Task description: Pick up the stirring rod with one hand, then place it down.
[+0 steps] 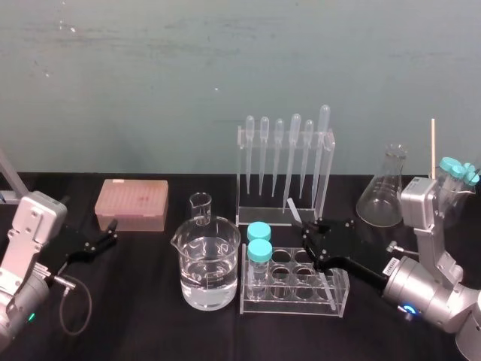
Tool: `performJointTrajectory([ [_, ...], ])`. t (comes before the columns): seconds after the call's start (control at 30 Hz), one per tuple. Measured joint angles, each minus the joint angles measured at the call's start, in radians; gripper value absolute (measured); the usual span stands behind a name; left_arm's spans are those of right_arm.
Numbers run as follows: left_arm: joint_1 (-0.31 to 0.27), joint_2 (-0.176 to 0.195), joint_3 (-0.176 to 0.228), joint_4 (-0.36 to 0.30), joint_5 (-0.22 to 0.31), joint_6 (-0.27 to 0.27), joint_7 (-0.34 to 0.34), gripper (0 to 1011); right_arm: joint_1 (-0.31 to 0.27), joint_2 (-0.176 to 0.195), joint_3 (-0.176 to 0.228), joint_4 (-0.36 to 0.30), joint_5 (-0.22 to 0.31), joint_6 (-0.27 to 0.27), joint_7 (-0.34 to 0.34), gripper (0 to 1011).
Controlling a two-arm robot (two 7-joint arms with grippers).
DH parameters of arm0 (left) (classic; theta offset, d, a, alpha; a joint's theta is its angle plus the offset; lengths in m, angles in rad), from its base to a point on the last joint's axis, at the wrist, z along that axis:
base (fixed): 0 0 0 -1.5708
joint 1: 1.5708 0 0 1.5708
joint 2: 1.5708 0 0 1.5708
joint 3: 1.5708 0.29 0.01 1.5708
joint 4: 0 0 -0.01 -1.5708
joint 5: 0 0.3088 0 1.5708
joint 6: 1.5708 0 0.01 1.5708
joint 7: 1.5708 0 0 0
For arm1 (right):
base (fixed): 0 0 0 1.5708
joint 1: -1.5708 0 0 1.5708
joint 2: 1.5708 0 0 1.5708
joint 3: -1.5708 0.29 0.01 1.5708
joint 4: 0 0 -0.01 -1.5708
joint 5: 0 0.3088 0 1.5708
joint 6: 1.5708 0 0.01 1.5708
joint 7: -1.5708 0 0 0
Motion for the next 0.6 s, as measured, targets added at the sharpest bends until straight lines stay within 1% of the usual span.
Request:
performJointTrajectory([
  [0.03,0.0,0.0,0.0,0.0,0.0,0.0,0.0,1000,-0.001,-0.002,0.002,0.0,-0.006,-0.012,0.001,68],
  [0.07,0.0,0.0,0.0,0.0,0.0,0.0,0.0,1000,-0.003,-0.004,0.007,-0.001,-0.021,-0.038,0.0,68],
  [0.2,0.0,0.0,0.0,0.0,0.0,0.0,0.0,1000,-0.008,-0.014,0.023,-0.005,-0.06,-0.113,-0.015,68],
  [0.23,0.0,0.0,0.0,0.0,0.0,0.0,0.0,1000,-0.011,-0.021,0.032,-0.007,-0.084,-0.16,-0.029,68],
  [0.27,0.0,0.0,0.0,0.0,0.0,0.0,0.0,1000,-0.012,-0.025,0.038,-0.008,-0.097,-0.183,-0.036,68],
  [0.3,0.0,0.0,0.0,0.0,0.0,0.0,0.0,1000,-0.013,-0.03,0.044,-0.008,-0.107,-0.21,-0.043,68],
  [0.33,0.0,0.0,0.0,0.0,0.0,0.0,0.0,1000,-0.013,-0.04,0.056,-0.006,-0.117,-0.26,-0.05,68],
  [0.37,0.0,0.0,0.0,0.0,0.0,0.0,0.0,1000,-0.013,-0.047,0.062,-0.004,-0.119,-0.286,-0.052,68],
  [0.4,0.0,0.0,0.0,0.0,0.0,0.0,0.0,1000,-0.013,-0.06,0.077,0.003,-0.11,-0.331,-0.049,68],
  [0.47,0.0,0.0,0.0,0.0,0.0,0.0,0.0,1000,-0.011,-0.072,0.091,0.013,-0.075,-0.371,-0.028,68],
  [0.5,0.0,0.0,0.0,0.0,0.0,0.0,0.0,1000,-0.009,-0.084,0.105,0.024,-0.026,-0.405,0.004,68],
  [0.6,0.0,0.0,0.0,0.0,0.0,0.0,0.0,1000,-0.007,-0.097,0.123,0.041,0.041,-0.443,0.05,68],
])
